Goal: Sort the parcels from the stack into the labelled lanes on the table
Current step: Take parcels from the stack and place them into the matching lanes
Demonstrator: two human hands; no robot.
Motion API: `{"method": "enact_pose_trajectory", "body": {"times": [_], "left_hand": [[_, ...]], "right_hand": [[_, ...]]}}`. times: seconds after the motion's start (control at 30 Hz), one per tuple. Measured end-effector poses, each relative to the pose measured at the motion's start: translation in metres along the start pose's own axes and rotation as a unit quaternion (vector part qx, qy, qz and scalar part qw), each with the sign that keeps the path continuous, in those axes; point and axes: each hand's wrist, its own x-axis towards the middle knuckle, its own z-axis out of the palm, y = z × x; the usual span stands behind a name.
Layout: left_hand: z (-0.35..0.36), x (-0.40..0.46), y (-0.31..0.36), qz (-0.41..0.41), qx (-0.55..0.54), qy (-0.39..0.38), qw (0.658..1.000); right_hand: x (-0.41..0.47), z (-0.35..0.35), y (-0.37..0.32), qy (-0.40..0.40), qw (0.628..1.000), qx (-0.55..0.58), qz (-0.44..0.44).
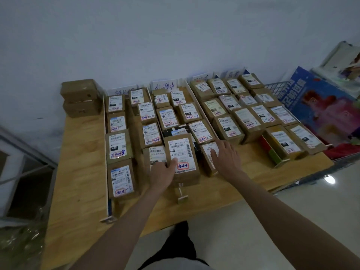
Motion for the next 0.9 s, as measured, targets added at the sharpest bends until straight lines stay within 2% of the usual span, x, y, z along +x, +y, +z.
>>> {"method": "enact_pose_trajectory", "body": {"times": [0.2, 0.37, 0.6, 0.8, 0.9], "left_hand": [[0.039, -0.016, -0.01, -0.02, -0.022, -0.012, 0.999], [0.058, -0.013, -0.014, -0.075, -0.007, -0.03, 0.997], [0.074, -0.001, -0.009, -0.143, 0.005, -0.011, 0.99], [0.09, 0.016, -0.001, -0.143, 0.025, 0.02, 0.989], [0.096, 0.021, 0.002, -0.157, 0.037, 0.012, 0.987]], "right_hand": [[0.012, 0.009, 0.019, -0.021, 1.0, -0.004, -0.01], [0.018, 0.017, 0.028, -0.048, 0.999, -0.012, -0.007], [0.03, 0.02, 0.048, -0.079, 0.996, -0.008, -0.031], [0.044, 0.01, 0.069, -0.104, 0.992, -0.005, -0.075], [0.048, 0.008, 0.078, -0.124, 0.988, 0.001, -0.088]]}}
